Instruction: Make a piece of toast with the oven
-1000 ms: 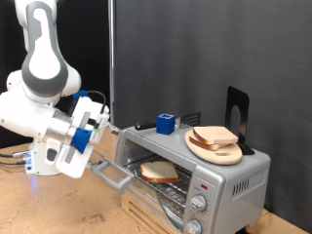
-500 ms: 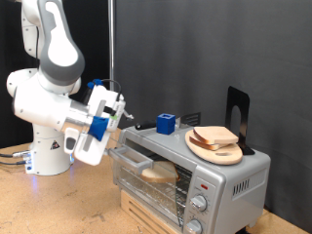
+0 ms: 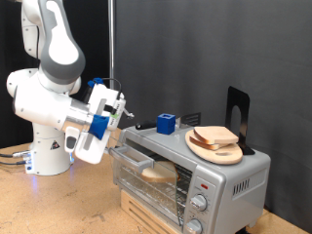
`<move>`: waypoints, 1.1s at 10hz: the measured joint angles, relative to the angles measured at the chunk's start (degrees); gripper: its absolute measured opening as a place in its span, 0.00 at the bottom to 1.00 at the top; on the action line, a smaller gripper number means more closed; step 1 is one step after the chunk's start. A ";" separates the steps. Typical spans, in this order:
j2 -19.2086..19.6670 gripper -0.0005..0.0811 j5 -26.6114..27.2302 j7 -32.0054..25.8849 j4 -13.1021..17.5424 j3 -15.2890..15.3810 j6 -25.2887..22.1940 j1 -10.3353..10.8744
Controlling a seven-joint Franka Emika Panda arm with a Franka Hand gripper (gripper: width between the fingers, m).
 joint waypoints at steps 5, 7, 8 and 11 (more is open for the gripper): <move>-0.94 1.00 -7.13 0.31 1.71 -0.98 -6.31 -0.53; -1.44 1.00 -11.12 1.70 1.35 -0.43 -6.50 -0.53; -1.50 1.00 -11.71 1.82 0.70 -0.05 -5.38 -0.52; -1.13 1.00 -12.37 1.84 -1.11 0.35 -1.57 -0.74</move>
